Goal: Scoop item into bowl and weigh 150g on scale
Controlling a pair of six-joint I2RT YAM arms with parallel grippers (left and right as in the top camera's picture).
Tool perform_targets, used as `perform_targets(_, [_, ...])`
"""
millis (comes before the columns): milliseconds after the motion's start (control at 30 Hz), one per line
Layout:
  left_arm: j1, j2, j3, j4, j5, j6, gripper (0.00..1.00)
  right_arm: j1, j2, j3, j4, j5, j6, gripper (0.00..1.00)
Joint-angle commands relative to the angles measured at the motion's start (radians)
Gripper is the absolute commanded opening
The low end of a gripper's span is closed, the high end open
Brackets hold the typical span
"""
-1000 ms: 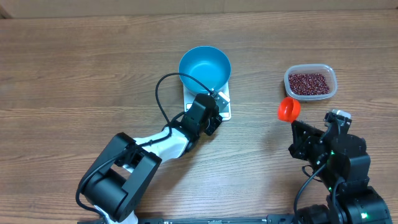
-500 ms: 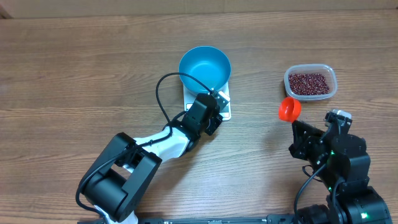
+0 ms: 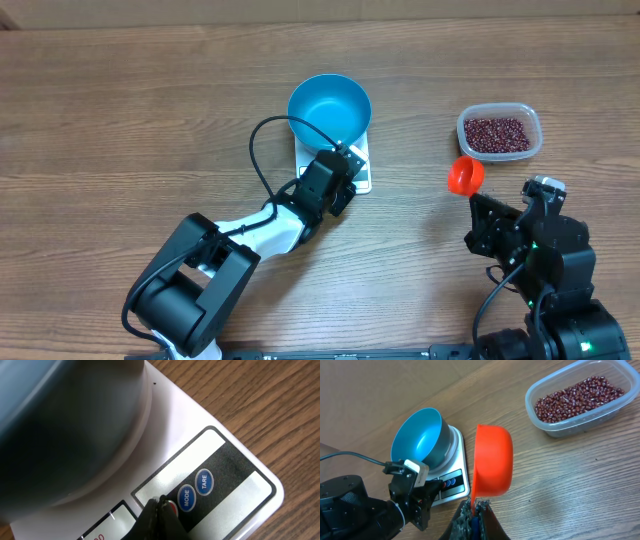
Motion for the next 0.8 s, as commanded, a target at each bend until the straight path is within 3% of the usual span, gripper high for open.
perform_targets(0, [0.010,0.043,-0.007,-0.024,-0.016,-0.010,0.04,-0.005,-0.001,0.022,0.006,0.017,-0.011,0.03])
perform_targets(267, [-0.047,-0.039,-0.007,-0.077,0.033,-0.012,0.04,-0.005,-0.001,0.022,0.006,0.017,-0.011,0.04])
perform_targets(633, [-0.111,-0.472,-0.007,-0.396,0.035,-0.090,0.05,-0.005,-0.001,0.022,0.005,0.013,0.008,0.04])
perform_targets(767, [-0.097,-0.657,-0.007,-0.474,-0.011,-0.111,0.31,-0.005,-0.001,0.022,0.003,-0.005,0.008,0.04])
